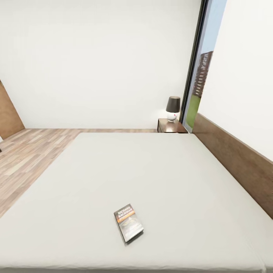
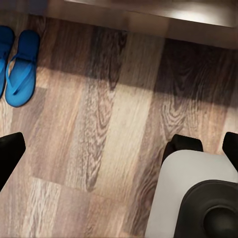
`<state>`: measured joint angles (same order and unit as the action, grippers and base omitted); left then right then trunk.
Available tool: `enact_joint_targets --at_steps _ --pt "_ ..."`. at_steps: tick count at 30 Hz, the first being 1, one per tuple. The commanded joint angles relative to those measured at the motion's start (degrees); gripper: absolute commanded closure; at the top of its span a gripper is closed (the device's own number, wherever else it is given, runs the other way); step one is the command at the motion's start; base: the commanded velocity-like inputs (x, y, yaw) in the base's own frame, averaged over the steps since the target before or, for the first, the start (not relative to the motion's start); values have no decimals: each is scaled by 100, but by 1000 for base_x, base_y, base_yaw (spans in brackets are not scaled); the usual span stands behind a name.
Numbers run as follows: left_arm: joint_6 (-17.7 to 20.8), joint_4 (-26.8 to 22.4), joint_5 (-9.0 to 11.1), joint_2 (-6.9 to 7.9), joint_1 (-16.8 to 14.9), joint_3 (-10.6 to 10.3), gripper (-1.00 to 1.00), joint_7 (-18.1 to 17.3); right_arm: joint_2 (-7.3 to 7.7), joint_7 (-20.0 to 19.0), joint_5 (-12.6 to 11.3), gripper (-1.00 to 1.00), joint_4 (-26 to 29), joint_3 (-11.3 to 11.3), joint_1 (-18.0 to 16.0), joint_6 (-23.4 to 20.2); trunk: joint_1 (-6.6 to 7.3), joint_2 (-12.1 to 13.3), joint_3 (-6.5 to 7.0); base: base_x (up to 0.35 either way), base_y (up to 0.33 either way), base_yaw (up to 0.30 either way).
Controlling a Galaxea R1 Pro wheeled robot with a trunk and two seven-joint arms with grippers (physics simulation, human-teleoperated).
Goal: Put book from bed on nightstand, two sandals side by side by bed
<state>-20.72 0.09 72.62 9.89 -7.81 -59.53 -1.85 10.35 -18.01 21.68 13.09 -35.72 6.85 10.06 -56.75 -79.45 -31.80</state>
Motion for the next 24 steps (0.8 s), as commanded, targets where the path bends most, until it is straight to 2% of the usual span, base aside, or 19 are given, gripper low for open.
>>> enact_joint_targets --at_steps 1,10,24 --pt "-11 1 60 1 -1 -43 -100 -19 -3 -35 46 -100 8 -49 0 14 0 -2 -4 19 -17 0" --pt "-25 6 62 -1 -1 -46 -100 -18 -3 -35 46 -100 9 -49 0 14 0 -2 -4 122 -7 0" --pt "-29 0 60 -5 -1 -48 -100 -18 1 -35 58 -100 5 -42 -1 14 0 -2 -4 58 -1 0"
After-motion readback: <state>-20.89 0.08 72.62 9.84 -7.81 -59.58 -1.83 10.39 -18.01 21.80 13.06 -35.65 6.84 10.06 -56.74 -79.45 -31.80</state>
